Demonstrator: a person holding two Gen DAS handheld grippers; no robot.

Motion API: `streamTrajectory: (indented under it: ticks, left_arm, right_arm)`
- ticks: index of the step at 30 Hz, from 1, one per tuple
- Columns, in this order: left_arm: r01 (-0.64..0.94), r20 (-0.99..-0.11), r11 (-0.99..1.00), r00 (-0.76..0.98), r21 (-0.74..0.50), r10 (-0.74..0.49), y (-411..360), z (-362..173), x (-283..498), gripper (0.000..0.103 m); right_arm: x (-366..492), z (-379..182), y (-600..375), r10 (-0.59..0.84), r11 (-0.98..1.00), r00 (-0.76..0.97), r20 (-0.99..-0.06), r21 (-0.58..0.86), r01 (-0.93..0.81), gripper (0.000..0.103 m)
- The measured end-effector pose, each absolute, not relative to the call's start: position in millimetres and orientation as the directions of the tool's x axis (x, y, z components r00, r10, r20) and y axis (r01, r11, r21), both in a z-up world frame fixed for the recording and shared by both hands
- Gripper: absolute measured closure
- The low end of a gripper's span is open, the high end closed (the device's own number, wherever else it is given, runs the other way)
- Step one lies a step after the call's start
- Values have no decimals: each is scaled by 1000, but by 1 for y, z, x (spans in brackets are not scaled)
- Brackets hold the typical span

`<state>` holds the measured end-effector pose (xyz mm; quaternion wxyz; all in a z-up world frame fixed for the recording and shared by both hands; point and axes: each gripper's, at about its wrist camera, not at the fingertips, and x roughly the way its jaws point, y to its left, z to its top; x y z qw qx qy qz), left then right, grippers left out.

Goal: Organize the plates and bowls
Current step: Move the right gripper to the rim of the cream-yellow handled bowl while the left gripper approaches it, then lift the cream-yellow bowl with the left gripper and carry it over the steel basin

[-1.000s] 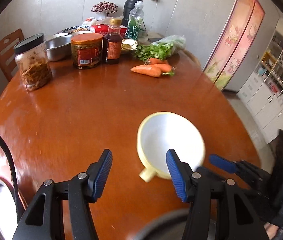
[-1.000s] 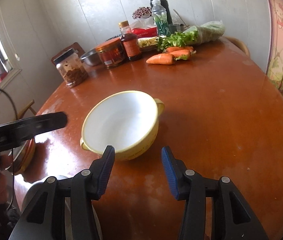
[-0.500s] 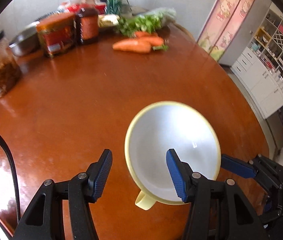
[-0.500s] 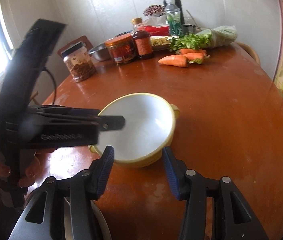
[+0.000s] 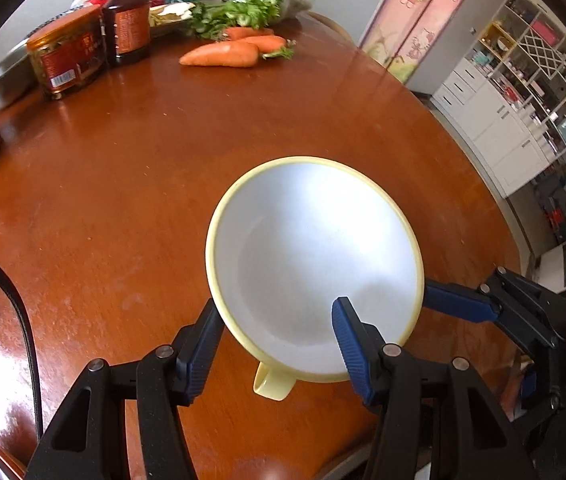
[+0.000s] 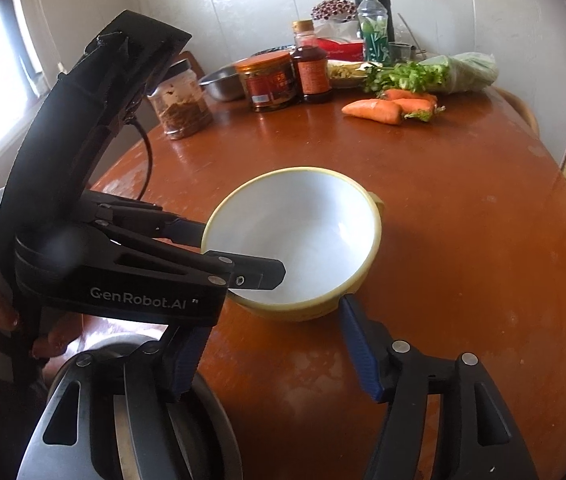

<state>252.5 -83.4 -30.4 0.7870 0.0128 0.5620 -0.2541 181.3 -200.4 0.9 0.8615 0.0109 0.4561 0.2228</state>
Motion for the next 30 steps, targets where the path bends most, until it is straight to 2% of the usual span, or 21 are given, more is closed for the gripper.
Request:
streamTrajectory:
  ticks: [8, 13, 18, 24, 30]
  left_arm:
    - [452, -889, 838, 178, -306, -421, -90, -32, 249, 48]
    - [416, -885, 869, 250, -268, -393, -85, -26, 256, 48]
    - [384, -882, 883, 270, -269, -386, -83, -28, 261, 48]
    - [405, -894, 884, 271, -231, -358, -95, -31, 257, 48]
    - [412, -888, 881, 277, -234, -366, -97, -30, 255, 48]
  right_arm:
    - [171, 0, -217, 425, 893, 450, -785, 284, -348, 32]
    - [170, -1, -238, 396, 916, 478, -784, 298, -268, 32]
    - [172, 2, -237, 410, 911, 495, -766, 319, -261, 33]
    - [175, 4, -226, 408, 911, 511, -756, 300, -283, 51]
    - [177, 3, -221, 376, 923, 532, -759, 257, -286, 52]
